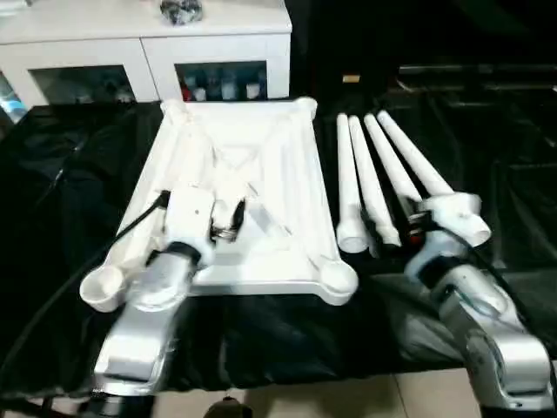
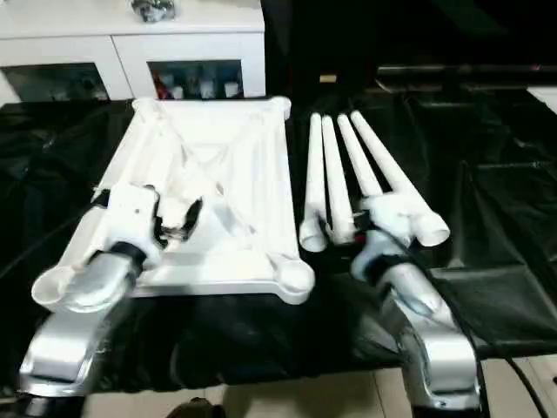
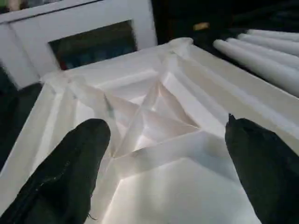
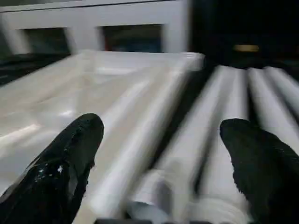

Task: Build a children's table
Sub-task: Move to table, then move table base

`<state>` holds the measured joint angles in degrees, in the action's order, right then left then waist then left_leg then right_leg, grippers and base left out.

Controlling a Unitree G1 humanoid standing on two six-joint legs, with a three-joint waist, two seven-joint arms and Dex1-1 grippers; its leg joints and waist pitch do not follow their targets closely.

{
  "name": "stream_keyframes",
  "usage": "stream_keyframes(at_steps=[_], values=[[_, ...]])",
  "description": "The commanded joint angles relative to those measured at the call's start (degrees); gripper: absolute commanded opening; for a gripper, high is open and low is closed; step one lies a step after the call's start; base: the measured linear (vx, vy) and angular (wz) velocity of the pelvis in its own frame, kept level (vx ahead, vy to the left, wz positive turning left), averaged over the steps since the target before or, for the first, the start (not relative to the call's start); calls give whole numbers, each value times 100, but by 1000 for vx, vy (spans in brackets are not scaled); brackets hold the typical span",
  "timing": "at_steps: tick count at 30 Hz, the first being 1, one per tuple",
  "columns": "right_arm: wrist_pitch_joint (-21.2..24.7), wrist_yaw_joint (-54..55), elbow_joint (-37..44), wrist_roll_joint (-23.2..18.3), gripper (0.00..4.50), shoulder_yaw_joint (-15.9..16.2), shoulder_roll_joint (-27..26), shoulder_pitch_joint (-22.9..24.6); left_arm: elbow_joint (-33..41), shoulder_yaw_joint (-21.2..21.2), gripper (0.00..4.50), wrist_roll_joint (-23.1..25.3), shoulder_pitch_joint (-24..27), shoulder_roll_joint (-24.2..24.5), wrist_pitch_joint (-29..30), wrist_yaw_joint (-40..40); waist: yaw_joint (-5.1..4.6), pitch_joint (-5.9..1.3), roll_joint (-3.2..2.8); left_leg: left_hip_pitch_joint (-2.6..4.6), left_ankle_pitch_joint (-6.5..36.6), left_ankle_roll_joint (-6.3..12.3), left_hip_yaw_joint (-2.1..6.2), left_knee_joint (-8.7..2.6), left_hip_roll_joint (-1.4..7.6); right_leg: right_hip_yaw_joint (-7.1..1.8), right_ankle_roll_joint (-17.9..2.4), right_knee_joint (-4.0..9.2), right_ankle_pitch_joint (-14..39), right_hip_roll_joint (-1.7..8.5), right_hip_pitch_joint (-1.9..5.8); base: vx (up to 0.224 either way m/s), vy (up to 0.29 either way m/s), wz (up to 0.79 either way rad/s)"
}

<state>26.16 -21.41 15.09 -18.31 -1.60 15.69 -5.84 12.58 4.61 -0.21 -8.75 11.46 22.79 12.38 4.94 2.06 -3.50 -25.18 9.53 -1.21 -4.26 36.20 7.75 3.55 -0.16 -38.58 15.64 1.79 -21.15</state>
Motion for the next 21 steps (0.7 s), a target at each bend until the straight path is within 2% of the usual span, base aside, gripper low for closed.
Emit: stream_keyframes(at_steps=[1, 2, 3, 4, 5, 6, 7, 8, 9, 10, 12, 13, 14, 15, 16, 17, 20, 21], values=[[160, -473, 103, -159, 450, 29, 261, -84, -7, 217, 445, -213, -93, 138, -153, 596, 96, -248, 100, 103, 156, 880, -5, -378, 383, -397, -685, 607, -455, 860, 227, -53, 54, -4], [192, -649, 114, -186, 450, 68, 380, -109, 2, 305, 445, -335, -111, 245, -172, 884, 156, -238, 104, 163, 558, 582, -55, -388, 374, -378, -781, 674, 37, 867, 239, -70, 48, 2], [206, -726, 117, -199, 450, 84, 432, -120, 6, 345, 445, -390, -118, 294, -181, 1011, 158, -176, 110, 263, 1207, 236, -122, -456, 438, -354, -860, 748, 1071, 778, 162, -70, 48, 2], [228, -1008, 128, -256, 450, 137, 609, -153, 12, 482, 445, -579, -138, 477, -194, 1493, 142, -148, 64, 290, 1533, 103, -128, -521, 458, -324, -853, 763, 1577, 737, 155, -68, 41, 2], [237, -1344, 93, -301, 450, 210, 834, -205, 24, 646, 445, -838, -169, 721, -176, 2168, 126, -152, 45, 354, 2177, -138, -126, -597, 496, -307, -729, 794, 2316, 697, 113, -64, 58, -7], [226, -1433, 72, -300, 450, 234, 897, -223, 23, 694, 445, -913, -181, 795, -174, 2373, 108, -152, 32, 370, 2409, -219, -112, -630, 511, -318, -679, 796, 2424, 698, 97, -64, 58, -7], [226, -1433, 72, -300, 450, 234, 897, -223, 23, 694, 445, -913, -181, 795, -174, 2373, 83, -165, 18, 349, 2640, -352, -83, -692, 530, -322, -612, 767, 2296, 691, 107, -53, 61, -10], [216, -1533, 5, -260, 450, 264, 996, -252, -10, 821, 445, -956, -249, 929, -86, 2662, 75, -186, -1, 358, 2725, -432, -75, -727, 543, -319, -633, 745, 1941, 692, 96, -45, 52, -7], [210, -1623, -47, -245, 450, 297, 1079, -275, -74, 935, 445, -932, -318, 1036, -75, 2867, 78, -203, -9, 387, 2734, -462, -85, -739, 547, -324, -684, 739, 1629, 702, 82, -45, 52, -7], [201, -1717, -86, -228, 450, 340, 1175, -287, -178, 1061, 417, -894, -406, 1133, -55, 3078, 80, -208, 8, 377, 2668, -447, -110, -735, 528, -331, -707, 734, 1436, 705, 82, 0, 0, 0], [193, -1834, -100, -198, 450, 403, 1279, -282, -335, 1172, 417, -823, -507, 1187, -79, 3241, 77, -201, -2, 366, 2590, -403, -160, -719, 513, -346, -710, 747, 1534, 742, 76, 0, 0, 0], [176, -1976, -93, -171, 450, 468, 1409, -265, -571, 1279, 417, -724, -642, 1210, -139, 3390, 69, -191, 29, 358, 2600, -369, -180, -717, 499, -347, -672, 791, 1697, 747, 74, 0, 0, 0], [181, -2052, -77, -169, 450, 493, 1479, -243, -756, 1342, 399, -650, -748, 1200, -132, 3445, 93, -200, 28, 379, 2562, -335, -204, -694, 493, -359, -636, 808, 1910, 783, 66, 0, 0, 0], [192, -2106, -71, -177, 450, 501, 1518, -239, -876, 1374, 386, -623, -819, 1201, -139, 3480, 88, -208, 42, 349, 2394, -280, -220, -691, 492, -361, -632, 815, 1946, 814, 92, 0, 0, 0], [182, -2140, -59, -170, 450, 505, 1549, -221, -976, 1410, 386, -618, -879, 1203, -140, 3543, 83, -207, 49, 327, 2310, -250, -218, -698, 493, -352, -624, 817, 1945, 817, 106, 0, 0, 0], [156, -2227, -47, -153, 450, 529, 1643, -188, -1200, 1516, 377, -659, -1027, 1255, -115, 3733, 89, -212, 16, 312, 2195, -207, -212, -702, 500, -342, -620, 813, 1888, 809, 107, 0, 0, 0], [191, -2489, 58, -188, 450, 595, 1813, -73, -1501, 1663, 369, -660, -1215, 1318, 29, 3999, 104, -233, 42, 344, 2109, -132, -238, -681, 507, -351, -718, 802, 1641, 795, 96, 0, 0, 0], [224, -2556, 99, -225, 450, 622, 1863, -47, -1567, 1690, 339, -664, -1260, 1334, 42, 4053, 112, -230, -45, 345, 2092, -126, -233, -675, 504, -355, -748, 795, 1580, 797, 91, 0, 0, 0]])
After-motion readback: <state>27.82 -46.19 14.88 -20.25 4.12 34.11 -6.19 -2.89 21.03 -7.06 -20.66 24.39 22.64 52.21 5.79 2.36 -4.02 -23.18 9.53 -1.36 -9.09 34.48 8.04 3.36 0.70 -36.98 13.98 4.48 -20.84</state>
